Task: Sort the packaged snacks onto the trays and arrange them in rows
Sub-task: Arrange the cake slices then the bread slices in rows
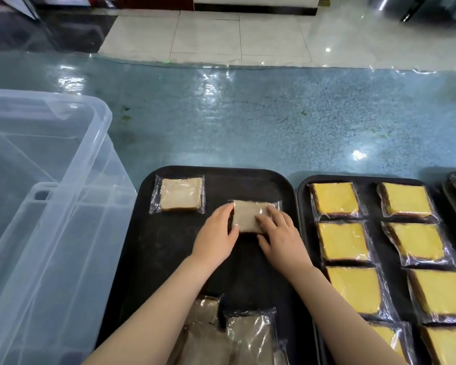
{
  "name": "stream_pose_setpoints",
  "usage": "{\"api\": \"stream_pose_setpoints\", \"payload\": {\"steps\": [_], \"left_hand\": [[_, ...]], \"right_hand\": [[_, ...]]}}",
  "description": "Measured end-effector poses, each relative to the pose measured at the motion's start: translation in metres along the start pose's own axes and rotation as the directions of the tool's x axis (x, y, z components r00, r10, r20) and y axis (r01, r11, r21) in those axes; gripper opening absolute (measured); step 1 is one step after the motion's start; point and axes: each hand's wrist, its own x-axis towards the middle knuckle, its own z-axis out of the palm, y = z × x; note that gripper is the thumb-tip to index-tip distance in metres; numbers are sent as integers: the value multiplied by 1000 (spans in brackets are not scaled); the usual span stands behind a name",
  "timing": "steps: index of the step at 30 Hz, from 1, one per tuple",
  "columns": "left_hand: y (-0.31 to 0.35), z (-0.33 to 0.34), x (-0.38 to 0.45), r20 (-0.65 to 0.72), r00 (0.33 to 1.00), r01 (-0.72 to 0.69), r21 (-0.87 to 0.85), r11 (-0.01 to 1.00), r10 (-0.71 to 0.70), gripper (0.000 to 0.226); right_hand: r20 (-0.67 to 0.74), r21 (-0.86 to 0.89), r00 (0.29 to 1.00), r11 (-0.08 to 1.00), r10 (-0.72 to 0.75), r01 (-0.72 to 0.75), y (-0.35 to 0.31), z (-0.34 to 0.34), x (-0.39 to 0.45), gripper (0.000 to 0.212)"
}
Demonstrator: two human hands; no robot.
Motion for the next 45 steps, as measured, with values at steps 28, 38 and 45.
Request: {"api": "stream_pose_setpoints", "payload": {"steps": [28, 38, 45], "left_hand": [[-63, -46, 23, -41, 999, 8, 509, 861, 15, 67], [-32, -34, -71, 93, 989, -136, 231, 963, 117, 36], [-36, -38, -130, 289, 943, -187, 58, 981, 163, 26]], "right_hand": [[99, 164, 995, 986, -11, -5, -37, -10, -60, 57], [263, 266, 949, 933, 173, -244, -29, -17, -134, 48], [406, 376, 859, 800, 310, -467, -37, -10, -160, 64]]}}
